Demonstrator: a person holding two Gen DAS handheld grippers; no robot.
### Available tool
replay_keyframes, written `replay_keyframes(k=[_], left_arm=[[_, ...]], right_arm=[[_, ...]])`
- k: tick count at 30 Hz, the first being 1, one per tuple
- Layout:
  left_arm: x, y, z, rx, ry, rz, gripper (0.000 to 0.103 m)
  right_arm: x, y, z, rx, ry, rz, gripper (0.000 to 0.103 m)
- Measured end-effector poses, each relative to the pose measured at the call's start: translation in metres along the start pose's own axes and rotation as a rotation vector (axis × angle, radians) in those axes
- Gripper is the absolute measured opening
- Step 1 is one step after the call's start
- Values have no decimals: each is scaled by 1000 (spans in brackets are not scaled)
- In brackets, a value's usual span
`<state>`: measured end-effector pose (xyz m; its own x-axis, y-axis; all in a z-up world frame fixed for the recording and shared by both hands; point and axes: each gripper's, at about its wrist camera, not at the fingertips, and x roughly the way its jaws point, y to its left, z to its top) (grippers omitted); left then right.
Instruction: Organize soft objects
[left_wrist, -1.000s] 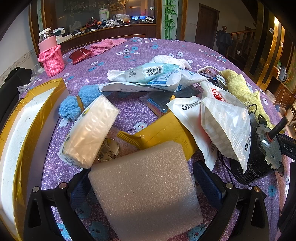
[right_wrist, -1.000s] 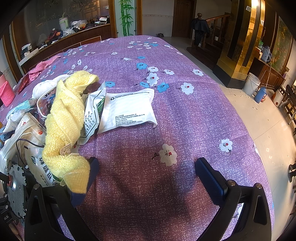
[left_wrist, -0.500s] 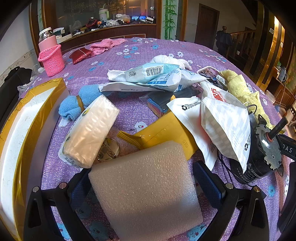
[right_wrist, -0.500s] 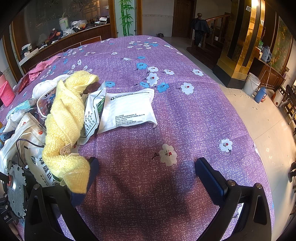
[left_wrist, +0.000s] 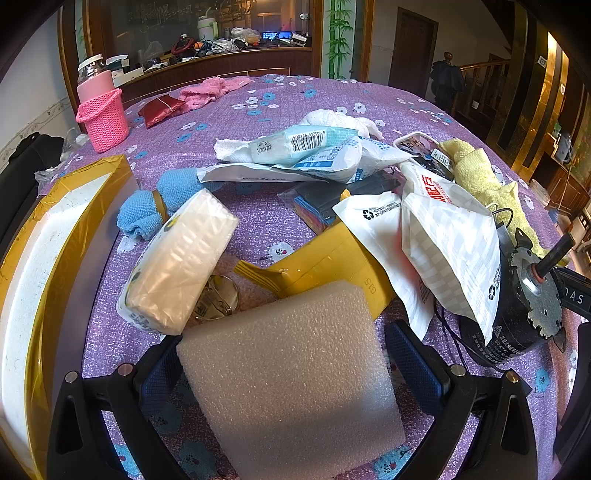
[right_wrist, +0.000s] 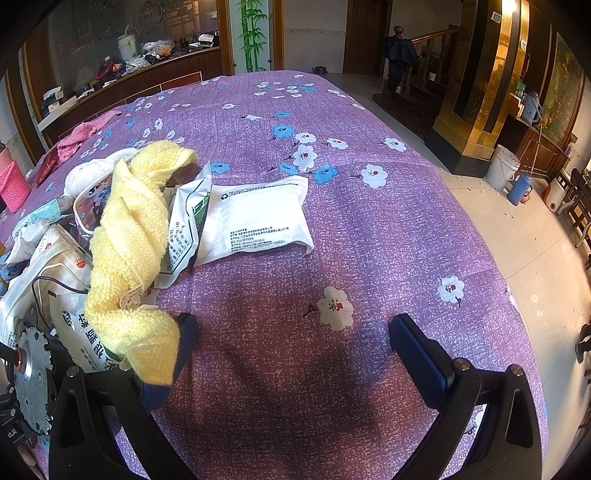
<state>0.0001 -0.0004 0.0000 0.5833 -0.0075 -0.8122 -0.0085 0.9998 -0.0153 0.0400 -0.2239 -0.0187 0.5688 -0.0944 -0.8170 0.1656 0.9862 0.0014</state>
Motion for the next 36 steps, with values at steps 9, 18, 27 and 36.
replay_keyframes(k=[9,18,27,36], left_arm=[[0,0,0,-5,1,3,103],[3,2,5,-14,27,9,103],[-3,0,-1,-18,19,18,98],[-116,59,-15,-52,-203,26,101]], right_arm=[[-1,0,-1,0,0,-1,103],[-2,-2,-1,-10,54,13,103],[-6,2,-8,20,30,-28,103],[-9,-3,-7,17,27,-19,91]])
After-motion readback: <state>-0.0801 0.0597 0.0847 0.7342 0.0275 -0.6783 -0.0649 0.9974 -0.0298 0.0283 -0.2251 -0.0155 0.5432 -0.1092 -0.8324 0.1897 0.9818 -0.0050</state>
